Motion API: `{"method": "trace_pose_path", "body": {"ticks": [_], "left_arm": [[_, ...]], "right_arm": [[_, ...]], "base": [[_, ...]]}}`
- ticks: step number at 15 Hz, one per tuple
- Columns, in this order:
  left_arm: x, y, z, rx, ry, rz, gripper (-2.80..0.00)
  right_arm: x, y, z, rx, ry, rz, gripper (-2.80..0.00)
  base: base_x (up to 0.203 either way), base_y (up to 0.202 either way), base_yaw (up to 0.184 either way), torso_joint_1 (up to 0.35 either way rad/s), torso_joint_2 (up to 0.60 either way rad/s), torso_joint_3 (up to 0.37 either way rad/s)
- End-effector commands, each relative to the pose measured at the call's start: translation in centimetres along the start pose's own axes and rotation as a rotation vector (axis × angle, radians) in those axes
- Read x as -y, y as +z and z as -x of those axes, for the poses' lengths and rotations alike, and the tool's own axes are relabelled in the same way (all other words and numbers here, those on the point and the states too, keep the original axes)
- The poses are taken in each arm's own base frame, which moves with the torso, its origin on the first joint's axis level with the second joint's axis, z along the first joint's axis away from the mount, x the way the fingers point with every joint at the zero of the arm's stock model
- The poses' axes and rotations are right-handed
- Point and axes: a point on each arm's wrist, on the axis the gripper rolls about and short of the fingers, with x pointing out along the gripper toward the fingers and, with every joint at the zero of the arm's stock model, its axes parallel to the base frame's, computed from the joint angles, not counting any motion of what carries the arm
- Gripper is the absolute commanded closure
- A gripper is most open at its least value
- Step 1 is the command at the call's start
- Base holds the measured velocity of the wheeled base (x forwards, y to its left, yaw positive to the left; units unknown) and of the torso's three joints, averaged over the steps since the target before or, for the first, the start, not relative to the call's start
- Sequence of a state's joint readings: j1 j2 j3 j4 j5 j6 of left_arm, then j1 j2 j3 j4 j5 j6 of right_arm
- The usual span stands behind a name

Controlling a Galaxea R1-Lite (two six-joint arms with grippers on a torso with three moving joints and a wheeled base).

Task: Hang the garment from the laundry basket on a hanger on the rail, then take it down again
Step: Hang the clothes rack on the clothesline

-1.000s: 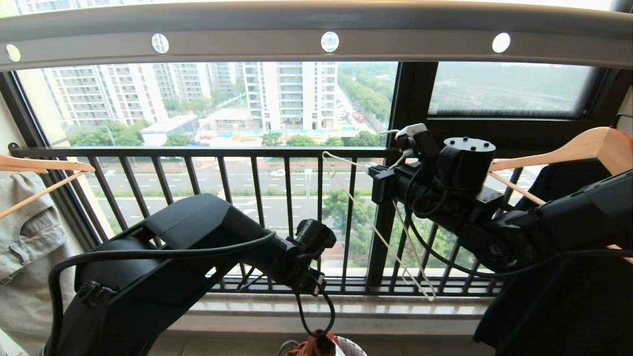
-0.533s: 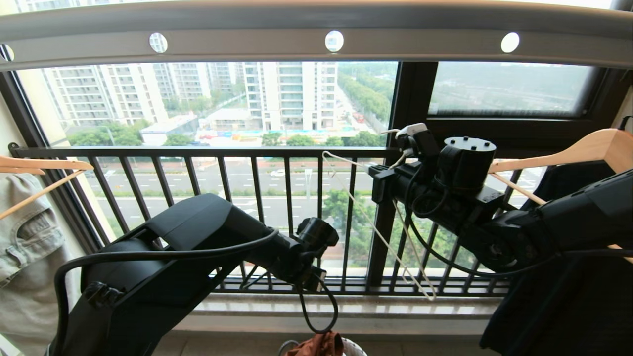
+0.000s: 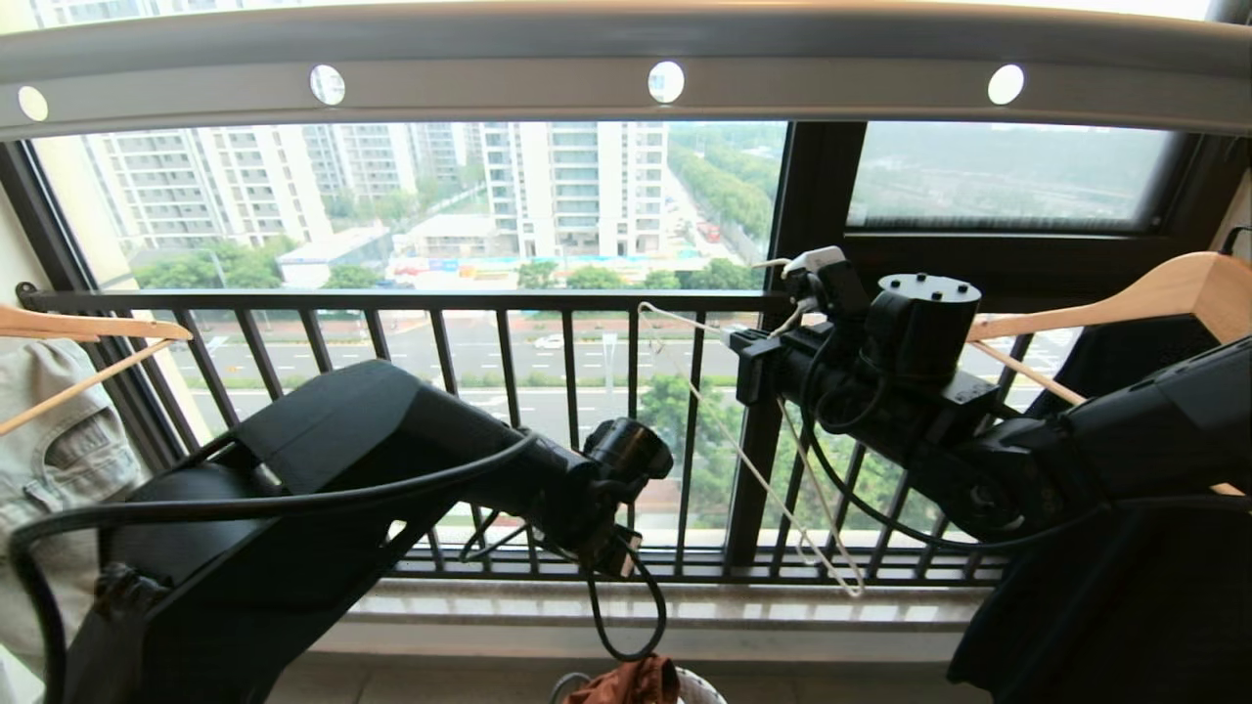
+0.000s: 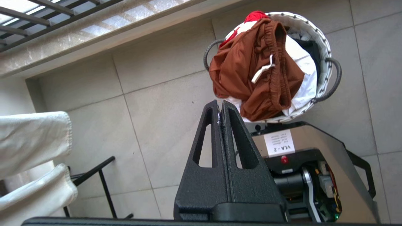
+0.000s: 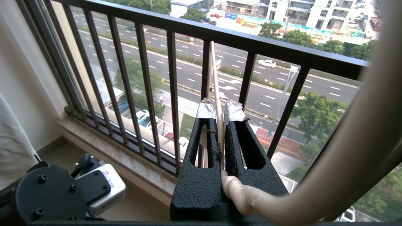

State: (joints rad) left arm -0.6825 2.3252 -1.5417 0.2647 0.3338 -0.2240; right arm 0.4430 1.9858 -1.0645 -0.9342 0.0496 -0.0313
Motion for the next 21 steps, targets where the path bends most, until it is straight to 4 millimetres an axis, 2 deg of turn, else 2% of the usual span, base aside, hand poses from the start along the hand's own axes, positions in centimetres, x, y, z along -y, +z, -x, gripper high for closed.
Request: {"method": "trace_pose_path", "body": {"ticks": [1,4,5,7,9,13,15,18,21], "left_arm": [[-0.8,1.1,6.4,0.042,-0.016,0.016,0.0],[-2.4,0.6,13.8,0.079,-0.039,0.01,0.0],[-3.1,0.4,16.1,0.106,-0.051,0.01,0.0],[-3.8,-0.6,19.8,0.155,-0.083,-0.002,0.0],[-4.2,-1.7,23.2,0.217,-0.126,-0.011,0.0],[-7.0,-4.3,30.7,0.392,-0.216,0.003,0.0],[-8.4,-5.5,33.2,0.467,-0.24,0.004,0.0],[-10.6,-6.9,36.3,0.569,-0.27,0.024,0.0],[-12.5,-8.3,39.0,0.663,-0.295,0.048,0.0]], "right_arm": [[0.0,0.6,0.6,0.014,0.001,0.0,0.0],[-0.8,0.1,3.1,-0.037,-0.003,-0.004,0.0],[-1.1,0.6,4.0,-0.032,-0.034,0.009,0.0],[-1.2,2.8,6.6,-0.012,-0.067,0.04,0.0],[-1.9,4.8,10.0,-0.032,-0.055,0.05,0.0],[-2.1,8.1,16.9,-0.082,-0.077,0.059,0.0],[-2.0,9.2,19.3,-0.126,-0.091,0.067,0.0],[-3.8,11.1,19.5,-0.141,-0.035,0.078,0.0],[-7.2,11.8,18.6,-0.153,0.014,0.101,0.0]], "base": [[0.0,0.0,0.0,0.0,0.0,0.0],[0.0,0.0,0.0,0.0,0.0,0.0],[0.0,0.0,0.0,0.0,0.0,0.0],[0.0,0.0,0.0,0.0,0.0,0.0],[0.0,0.0,0.0,0.0,0.0,0.0],[0.0,0.0,0.0,0.0,0.0,0.0],[0.0,0.0,0.0,0.0,0.0,0.0],[0.0,0.0,0.0,0.0,0.0,0.0],[0.0,0.0,0.0,0.0,0.0,0.0]]}}
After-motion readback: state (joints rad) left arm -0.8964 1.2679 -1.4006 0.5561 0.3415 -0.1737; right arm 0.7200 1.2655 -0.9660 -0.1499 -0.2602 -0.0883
